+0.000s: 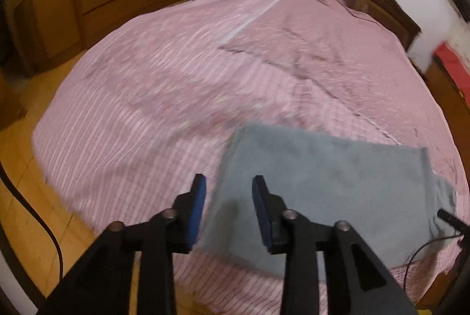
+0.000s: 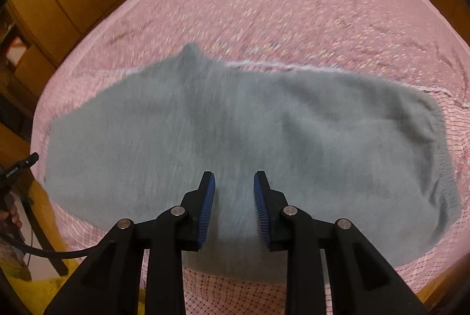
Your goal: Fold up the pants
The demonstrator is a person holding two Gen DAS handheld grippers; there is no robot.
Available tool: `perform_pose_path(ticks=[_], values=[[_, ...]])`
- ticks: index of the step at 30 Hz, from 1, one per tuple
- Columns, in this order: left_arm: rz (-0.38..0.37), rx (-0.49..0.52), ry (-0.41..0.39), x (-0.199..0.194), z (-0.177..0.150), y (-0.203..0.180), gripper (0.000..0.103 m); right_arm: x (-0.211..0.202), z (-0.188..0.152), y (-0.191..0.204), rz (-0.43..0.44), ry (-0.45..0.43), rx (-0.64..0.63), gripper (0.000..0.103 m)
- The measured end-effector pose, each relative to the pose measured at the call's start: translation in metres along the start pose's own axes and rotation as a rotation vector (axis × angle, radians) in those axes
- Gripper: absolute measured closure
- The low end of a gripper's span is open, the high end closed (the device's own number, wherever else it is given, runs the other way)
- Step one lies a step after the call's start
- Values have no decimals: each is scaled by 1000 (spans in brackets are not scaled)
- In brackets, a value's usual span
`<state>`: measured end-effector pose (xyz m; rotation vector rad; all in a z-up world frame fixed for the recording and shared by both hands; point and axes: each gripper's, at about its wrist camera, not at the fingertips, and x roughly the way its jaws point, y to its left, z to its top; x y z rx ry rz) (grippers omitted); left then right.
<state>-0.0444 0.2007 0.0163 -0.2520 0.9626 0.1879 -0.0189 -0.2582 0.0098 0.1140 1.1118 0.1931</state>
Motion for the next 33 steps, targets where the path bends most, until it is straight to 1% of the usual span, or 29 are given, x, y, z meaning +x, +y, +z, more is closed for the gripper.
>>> perform_pose_path(ticks=[5, 7, 10, 11, 13, 14, 15, 16, 18, 19, 20, 22, 23, 24, 25, 26, 27, 28, 29, 30, 31, 32, 33], values=[[-100, 69, 15, 17, 15, -40, 68, -22, 7, -27, -76, -57, 56, 70], [-113, 95, 23, 22, 14, -51, 68, -31, 6, -41, -108, -77, 78, 70], [-99, 115, 50, 38, 11, -63, 68, -47, 5, -73, -184, -102, 127, 70], [-89, 115, 59, 42, 11, -64, 68, -53, 4, -85, -210, -110, 144, 69], [-84, 108, 65, 46, 8, -63, 68, -63, 5, -114, -265, -119, 192, 59], [-85, 102, 64, 47, 7, -62, 68, -67, 6, -129, -278, -124, 215, 51], [-86, 97, 63, 48, 6, -62, 68, -70, 8, -145, -286, -133, 238, 47], [-84, 93, 62, 47, 6, -62, 68, -72, 11, -157, -289, -136, 249, 46], [-78, 91, 61, 46, 4, -62, 68, -72, 16, -175, -274, -127, 263, 46], [-75, 90, 60, 44, 1, -61, 68, -70, 20, -180, -235, -121, 269, 46], [-71, 89, 61, 44, 0, -62, 68, -65, 24, -187, -163, -112, 289, 46], [-65, 90, 60, 42, -2, -61, 68, -51, 30, -190, -65, -89, 310, 46], [-59, 95, 59, 41, -3, -62, 68, -46, 32, -190, -47, -73, 310, 46], [-54, 98, 59, 45, 1, -61, 68, -35, 35, -187, -57, -39, 291, 49], [-45, 107, 57, 45, 0, -63, 68, -26, 37, -183, -87, -7, 267, 57], [-33, 116, 53, 44, 0, -64, 68, -17, 39, -178, -127, 12, 238, 76], [-19, 123, 50, 43, -3, -64, 68, -11, 41, -172, -161, 10, 207, 78], [-5, 128, 47, 44, -3, -62, 68, -11, 43, -168, -198, -13, 194, 79], [4, 129, 44, 44, -4, -61, 67, -13, 44, -166, -240, -42, 189, 80], [0, 124, 45, 45, -4, -59, 66, -17, 47, -166, -285, -89, 192, 80], [-7, 115, 50, 46, -5, -56, 66, -19, 49, -169, -298, -127, 202, 80], [-13, 106, 55, 47, -5, -54, 66, -18, 50, -173, -292, -128, 212, 80], [-21, 96, 58, 48, -5, -51, 66, -11, 52, -177, -277, -103, 223, 80]])
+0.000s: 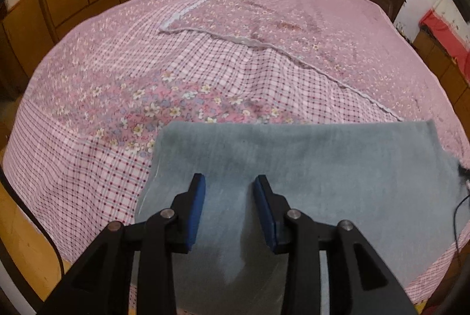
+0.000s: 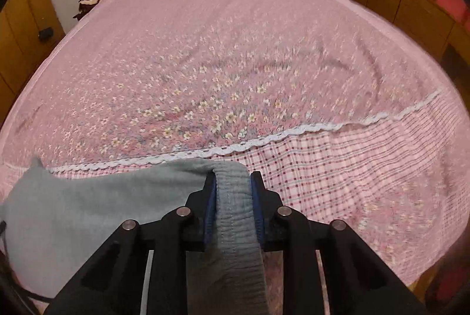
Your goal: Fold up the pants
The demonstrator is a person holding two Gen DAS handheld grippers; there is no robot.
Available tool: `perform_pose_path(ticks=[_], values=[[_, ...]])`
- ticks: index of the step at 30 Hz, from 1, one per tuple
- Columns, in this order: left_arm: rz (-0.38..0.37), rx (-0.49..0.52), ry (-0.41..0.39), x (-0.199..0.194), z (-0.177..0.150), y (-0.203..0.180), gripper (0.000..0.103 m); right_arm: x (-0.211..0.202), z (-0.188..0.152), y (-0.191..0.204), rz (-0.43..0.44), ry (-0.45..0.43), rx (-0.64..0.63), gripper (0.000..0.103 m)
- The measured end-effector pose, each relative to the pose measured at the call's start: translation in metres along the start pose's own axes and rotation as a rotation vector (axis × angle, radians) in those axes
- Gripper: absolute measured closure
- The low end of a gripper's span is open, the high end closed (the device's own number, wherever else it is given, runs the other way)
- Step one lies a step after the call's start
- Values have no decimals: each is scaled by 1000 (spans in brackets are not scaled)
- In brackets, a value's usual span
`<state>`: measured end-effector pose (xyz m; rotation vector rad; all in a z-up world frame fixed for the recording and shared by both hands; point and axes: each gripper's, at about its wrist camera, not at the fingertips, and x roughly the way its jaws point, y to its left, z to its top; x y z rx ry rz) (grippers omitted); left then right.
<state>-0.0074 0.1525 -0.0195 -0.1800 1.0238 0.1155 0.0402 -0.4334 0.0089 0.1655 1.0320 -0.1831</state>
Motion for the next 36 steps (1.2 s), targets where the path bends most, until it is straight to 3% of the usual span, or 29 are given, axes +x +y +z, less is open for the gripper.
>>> perform_pose_path(ticks=[3, 5, 10, 15, 17, 20, 23, 36], values=[[-7, -3, -2, -1, -1, 2, 66, 17, -3, 1, -6, 54, -34, 80], [0, 7, -1, -2, -2, 1, 66, 11, -5, 1, 3, 45, -26, 80], [7, 7, 1, -4, -3, 0, 66, -39, -14, -6, 57, -39, 23, 77], [9, 4, 0, -1, 0, -2, 65, -76, -38, 8, 87, -59, -60, 77], [7, 6, -1, -1, 0, -2, 65, -69, -47, 13, 80, -24, -84, 77], [6, 4, 5, 2, 1, 0, 64, -47, -70, 16, 2, 42, -122, 77], [16, 5, 17, 5, 4, 0, 61, -28, -82, 8, 11, 67, -91, 77], [35, 10, 67, 15, 24, -1, 51, -19, -86, 7, 7, 50, -26, 75]])
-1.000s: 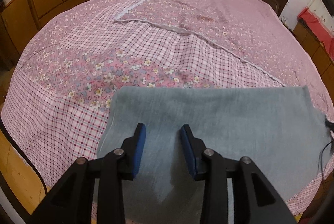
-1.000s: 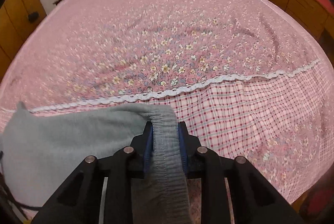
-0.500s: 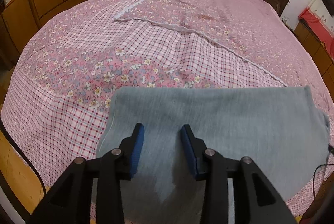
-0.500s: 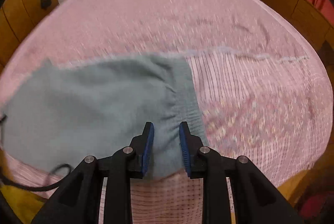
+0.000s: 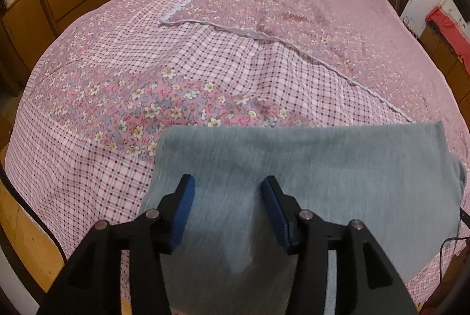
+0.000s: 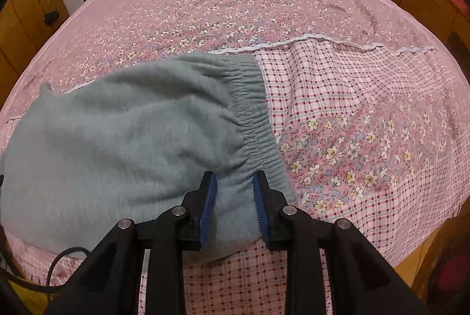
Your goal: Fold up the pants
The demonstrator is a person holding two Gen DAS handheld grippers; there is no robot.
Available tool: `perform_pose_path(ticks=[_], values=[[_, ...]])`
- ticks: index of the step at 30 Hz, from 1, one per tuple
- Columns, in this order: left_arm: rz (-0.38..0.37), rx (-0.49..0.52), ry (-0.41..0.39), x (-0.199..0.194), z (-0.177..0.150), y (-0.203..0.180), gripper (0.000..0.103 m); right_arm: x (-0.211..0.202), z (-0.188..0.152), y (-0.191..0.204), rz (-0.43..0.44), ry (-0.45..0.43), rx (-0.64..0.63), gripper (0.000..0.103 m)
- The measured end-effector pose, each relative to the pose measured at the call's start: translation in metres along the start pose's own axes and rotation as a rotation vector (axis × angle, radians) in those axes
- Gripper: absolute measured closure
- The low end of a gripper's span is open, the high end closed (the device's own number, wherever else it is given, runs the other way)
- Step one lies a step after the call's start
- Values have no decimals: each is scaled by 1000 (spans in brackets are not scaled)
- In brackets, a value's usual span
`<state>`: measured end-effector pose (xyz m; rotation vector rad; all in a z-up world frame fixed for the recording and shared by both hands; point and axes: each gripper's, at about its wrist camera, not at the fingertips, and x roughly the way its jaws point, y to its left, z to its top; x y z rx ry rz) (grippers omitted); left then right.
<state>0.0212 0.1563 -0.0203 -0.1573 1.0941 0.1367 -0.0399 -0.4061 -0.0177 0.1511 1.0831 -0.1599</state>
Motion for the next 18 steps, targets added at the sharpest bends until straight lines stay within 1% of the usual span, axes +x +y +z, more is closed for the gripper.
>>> perform_pose_path(ticks=[2, 5, 7, 8, 9, 10, 11, 12, 16, 18], values=[[-6, 3, 4, -3, 6, -2, 48, -1, -1, 1, -6, -3, 2, 75], [-10, 37, -42, -17, 13, -6, 35, -5, 0, 4, -21, -3, -1, 73], [-4, 73, -65, -23, 11, -8, 33, -12, 2, 9, -32, -5, -2, 68], [0, 87, -68, -26, 11, -9, 33, -16, 3, 12, -38, -7, -3, 64], [4, 102, -69, -28, 10, -11, 33, -21, 4, 15, -46, -13, -3, 57], [9, 112, -67, -29, 10, -12, 33, -26, 4, 19, -53, -17, -6, 53], [13, 114, -67, -30, 7, -11, 33, -31, 5, 23, -63, -23, -12, 41], [15, 111, -69, -31, 5, -10, 33, -39, 5, 31, -73, -38, -26, 34], [8, 68, -77, -37, -6, 7, 33, -60, 4, 60, -109, -77, -88, 34], [12, 50, -71, -38, -14, 13, 33, -68, 4, 78, -109, -98, -122, 34]])
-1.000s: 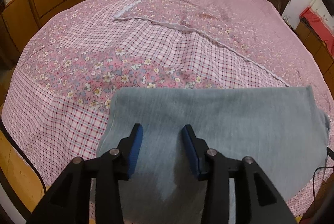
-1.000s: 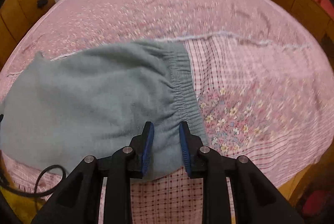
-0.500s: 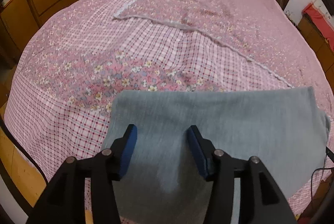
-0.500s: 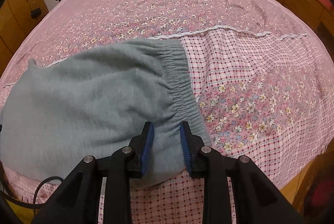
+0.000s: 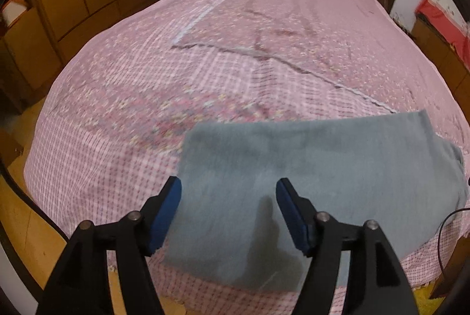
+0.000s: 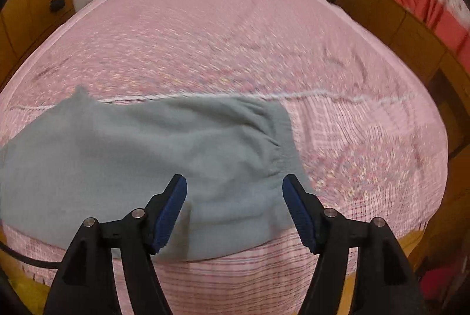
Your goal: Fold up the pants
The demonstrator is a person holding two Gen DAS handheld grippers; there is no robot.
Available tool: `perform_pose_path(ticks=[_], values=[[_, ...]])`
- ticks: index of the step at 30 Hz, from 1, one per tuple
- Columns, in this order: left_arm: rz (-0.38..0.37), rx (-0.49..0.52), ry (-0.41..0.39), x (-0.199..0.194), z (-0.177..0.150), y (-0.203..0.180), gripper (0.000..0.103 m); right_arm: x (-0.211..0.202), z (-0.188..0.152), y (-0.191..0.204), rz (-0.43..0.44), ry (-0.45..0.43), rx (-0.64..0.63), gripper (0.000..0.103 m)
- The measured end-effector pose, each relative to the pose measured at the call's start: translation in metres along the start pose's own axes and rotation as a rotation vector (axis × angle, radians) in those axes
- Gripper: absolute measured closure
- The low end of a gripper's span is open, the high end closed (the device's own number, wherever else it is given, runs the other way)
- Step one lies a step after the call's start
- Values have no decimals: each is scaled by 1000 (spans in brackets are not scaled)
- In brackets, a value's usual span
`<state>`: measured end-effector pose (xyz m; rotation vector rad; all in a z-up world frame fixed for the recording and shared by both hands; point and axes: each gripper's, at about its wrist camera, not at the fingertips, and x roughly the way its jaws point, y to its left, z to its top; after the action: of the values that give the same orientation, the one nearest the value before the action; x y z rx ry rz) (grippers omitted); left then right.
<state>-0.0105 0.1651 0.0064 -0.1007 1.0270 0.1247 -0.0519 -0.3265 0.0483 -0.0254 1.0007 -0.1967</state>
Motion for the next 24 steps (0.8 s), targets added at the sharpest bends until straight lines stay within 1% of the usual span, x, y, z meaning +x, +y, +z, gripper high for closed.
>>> perform_pose_path(ticks=[2, 5, 6, 8, 9, 12, 15, 18, 24], values=[[0, -21, 23, 6, -6, 11, 33, -8, -2, 19, 23, -11, -20, 34], [1, -51, 49, 9, -14, 23, 33, -8, -3, 55, 104, -7, -61, 34], [-1, -60, 51, 9, -16, 26, 33, -5, -3, 71, 141, 1, -87, 34], [-4, -78, 51, 6, -19, 32, 33, -2, -4, 99, 189, 10, -135, 33], [0, -82, 46, 4, -20, 36, 33, 1, -4, 116, 206, 16, -170, 34], [19, -81, 33, -2, -22, 41, 33, 4, -5, 149, 239, 15, -234, 34], [36, -92, 28, -5, -24, 49, 33, 8, -4, 170, 285, 27, -258, 34], [36, -112, 27, -4, -24, 56, 33, 12, -5, 182, 301, 38, -269, 34], [38, -128, 43, 1, -27, 63, 33, 18, -6, 190, 333, 72, -256, 34]])
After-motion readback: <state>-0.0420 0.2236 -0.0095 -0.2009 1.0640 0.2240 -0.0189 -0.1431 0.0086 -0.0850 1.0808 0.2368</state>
